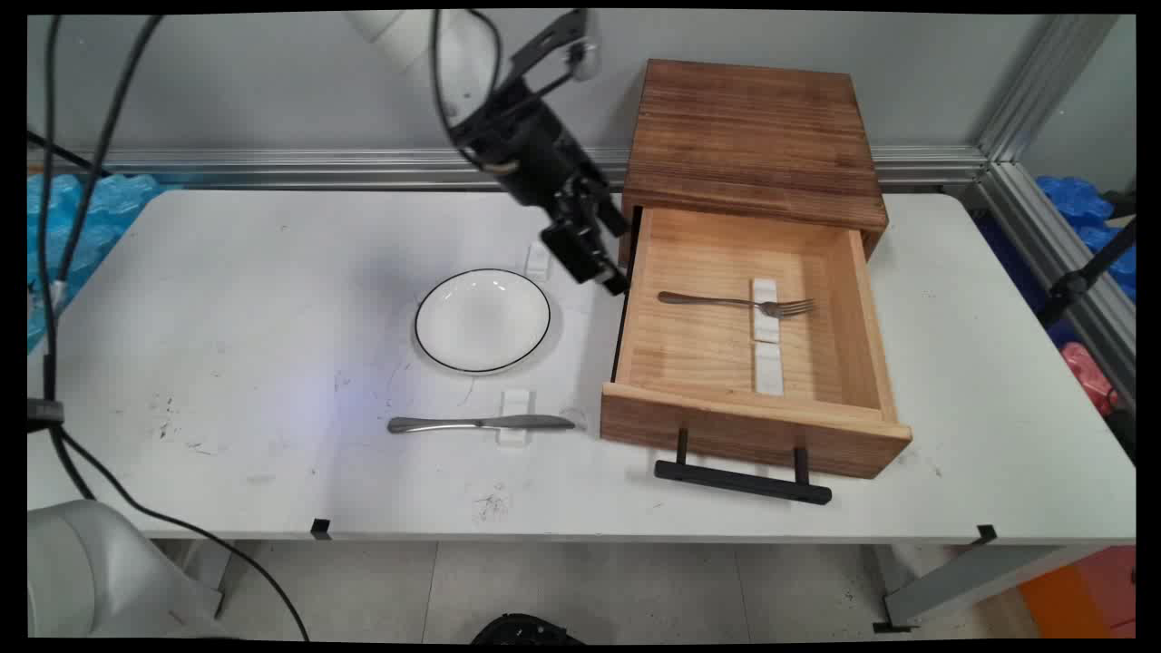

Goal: Pick up the knife from the right of the white plate

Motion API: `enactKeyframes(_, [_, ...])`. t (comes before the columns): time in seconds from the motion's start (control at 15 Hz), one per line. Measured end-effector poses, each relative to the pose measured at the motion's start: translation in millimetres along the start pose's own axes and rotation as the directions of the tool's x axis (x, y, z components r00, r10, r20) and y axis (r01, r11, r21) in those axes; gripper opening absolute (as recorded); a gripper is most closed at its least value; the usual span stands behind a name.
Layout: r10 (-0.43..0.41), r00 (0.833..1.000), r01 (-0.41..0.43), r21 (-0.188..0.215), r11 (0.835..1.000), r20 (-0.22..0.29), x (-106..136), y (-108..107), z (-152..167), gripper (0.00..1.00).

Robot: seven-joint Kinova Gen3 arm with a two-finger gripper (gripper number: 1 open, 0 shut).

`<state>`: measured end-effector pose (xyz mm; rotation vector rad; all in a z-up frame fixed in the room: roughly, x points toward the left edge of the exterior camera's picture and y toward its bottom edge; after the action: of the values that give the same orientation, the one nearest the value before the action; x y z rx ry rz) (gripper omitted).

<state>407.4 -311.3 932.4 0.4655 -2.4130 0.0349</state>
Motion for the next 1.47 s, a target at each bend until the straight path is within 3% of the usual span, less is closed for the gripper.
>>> enactKeyframes(0.93, [0.05, 0.991, -0.047, -0.022, 0.999, 0.127, -98, 24, -50, 1.0])
enactKeyframes(1.47, [0.025, 0.978, -0.031, 0.026, 0.999, 0.205, -129, 56, -39, 1.0])
